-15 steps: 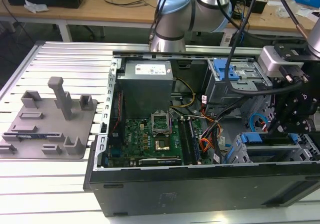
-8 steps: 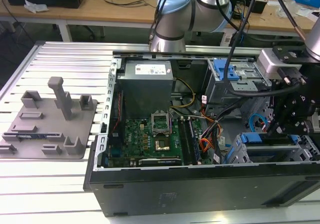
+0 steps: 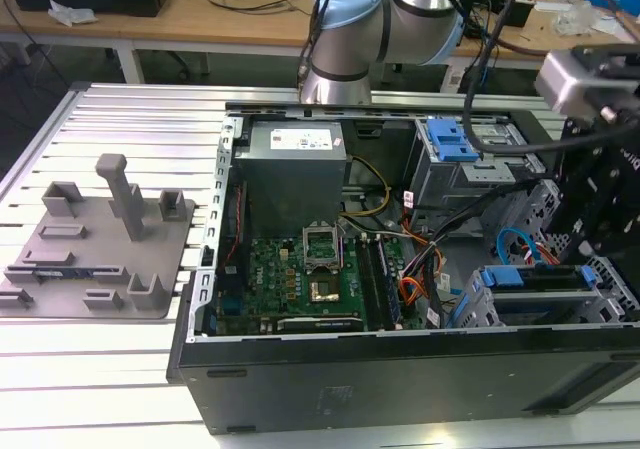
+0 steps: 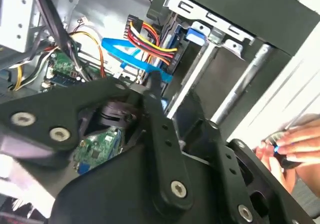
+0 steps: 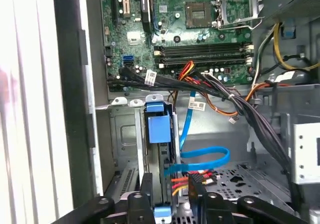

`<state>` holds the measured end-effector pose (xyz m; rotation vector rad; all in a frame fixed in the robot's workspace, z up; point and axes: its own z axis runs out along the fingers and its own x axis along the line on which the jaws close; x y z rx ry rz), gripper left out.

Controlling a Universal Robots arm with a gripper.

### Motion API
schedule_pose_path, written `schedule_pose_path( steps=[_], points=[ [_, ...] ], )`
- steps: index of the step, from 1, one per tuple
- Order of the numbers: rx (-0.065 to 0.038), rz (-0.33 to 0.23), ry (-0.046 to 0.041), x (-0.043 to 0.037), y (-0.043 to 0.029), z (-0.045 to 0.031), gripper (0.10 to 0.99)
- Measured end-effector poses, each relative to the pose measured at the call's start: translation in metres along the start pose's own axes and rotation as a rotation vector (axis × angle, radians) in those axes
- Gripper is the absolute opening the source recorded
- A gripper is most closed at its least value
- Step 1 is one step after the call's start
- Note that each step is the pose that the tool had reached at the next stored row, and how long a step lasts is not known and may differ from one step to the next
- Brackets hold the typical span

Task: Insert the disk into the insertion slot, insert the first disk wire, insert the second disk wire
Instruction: 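Insert the second disk wire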

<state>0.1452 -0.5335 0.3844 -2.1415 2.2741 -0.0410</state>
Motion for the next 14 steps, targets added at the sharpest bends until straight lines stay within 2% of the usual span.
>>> schedule_pose_path(
  steps=[2,3,5,14],
  points=[
    [0.002,0.0,0.0007,0.0,-0.0003,-0.0165,0.275],
    [0.004,0.0,0.0018,-0.0003,0.0002,-0.0198,0.216],
    [0.005,0.0,0.0024,-0.0005,0.0004,-0.02,0.106],
    [0.01,0.0,0.0023,-0.0006,0.0014,-0.0201,0.106]
  ],
)
